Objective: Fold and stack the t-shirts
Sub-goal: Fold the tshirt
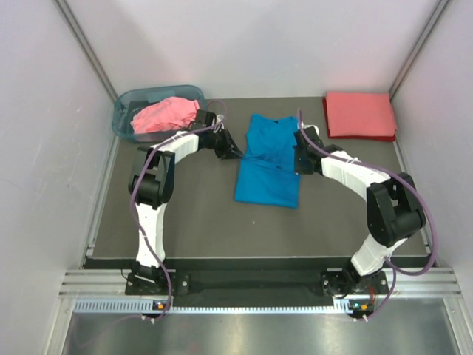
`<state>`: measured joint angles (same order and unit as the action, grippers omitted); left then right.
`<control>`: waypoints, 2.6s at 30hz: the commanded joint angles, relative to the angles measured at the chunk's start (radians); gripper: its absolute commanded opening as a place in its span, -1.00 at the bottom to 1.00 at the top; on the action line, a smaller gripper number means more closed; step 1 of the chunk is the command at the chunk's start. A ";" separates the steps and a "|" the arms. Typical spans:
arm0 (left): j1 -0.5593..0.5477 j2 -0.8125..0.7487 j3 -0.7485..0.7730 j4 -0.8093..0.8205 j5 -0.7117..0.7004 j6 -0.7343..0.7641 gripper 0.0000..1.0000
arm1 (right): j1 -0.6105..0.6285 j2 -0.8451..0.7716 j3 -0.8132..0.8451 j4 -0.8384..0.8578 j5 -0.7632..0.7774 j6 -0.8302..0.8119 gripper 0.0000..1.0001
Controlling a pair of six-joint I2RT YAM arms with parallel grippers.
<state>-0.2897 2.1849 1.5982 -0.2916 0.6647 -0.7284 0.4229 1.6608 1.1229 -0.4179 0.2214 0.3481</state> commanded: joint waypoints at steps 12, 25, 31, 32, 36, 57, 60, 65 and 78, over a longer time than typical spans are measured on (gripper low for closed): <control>0.058 -0.129 0.044 -0.058 -0.040 0.124 -0.36 | -0.073 -0.058 0.072 -0.004 -0.060 0.028 -0.37; -0.057 -0.102 -0.073 -0.058 -0.063 0.172 -0.67 | -0.055 -0.021 -0.008 0.094 -0.208 0.045 -0.81; -0.058 -0.030 -0.021 -0.057 -0.059 0.164 -0.67 | -0.056 -0.015 -0.075 0.116 -0.267 0.052 -0.72; -0.058 -0.030 -0.020 -0.072 -0.068 0.164 -0.68 | -0.056 -0.021 -0.092 0.132 -0.287 0.052 -0.72; -0.060 -0.110 -0.059 -0.104 -0.091 0.176 -0.68 | -0.055 -0.061 -0.184 0.128 -0.330 0.042 -0.68; -0.137 -0.370 -0.592 0.066 -0.095 0.132 -0.68 | -0.026 -0.214 -0.462 0.228 -0.445 0.089 -0.69; -0.137 -0.404 -0.598 -0.001 -0.152 0.141 -0.68 | -0.027 -0.258 -0.494 0.214 -0.403 0.097 -0.70; -0.135 -0.497 -0.587 -0.023 -0.162 0.129 -0.51 | -0.026 -0.367 -0.492 0.137 -0.384 0.106 -0.65; -0.106 -0.390 -0.587 -0.003 -0.106 0.141 -0.33 | -0.026 -0.351 -0.532 0.214 -0.429 0.216 -0.24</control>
<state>-0.3962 1.7741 1.0172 -0.3164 0.5346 -0.6018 0.3862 1.2858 0.6022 -0.2592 -0.1902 0.5213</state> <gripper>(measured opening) 0.325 0.377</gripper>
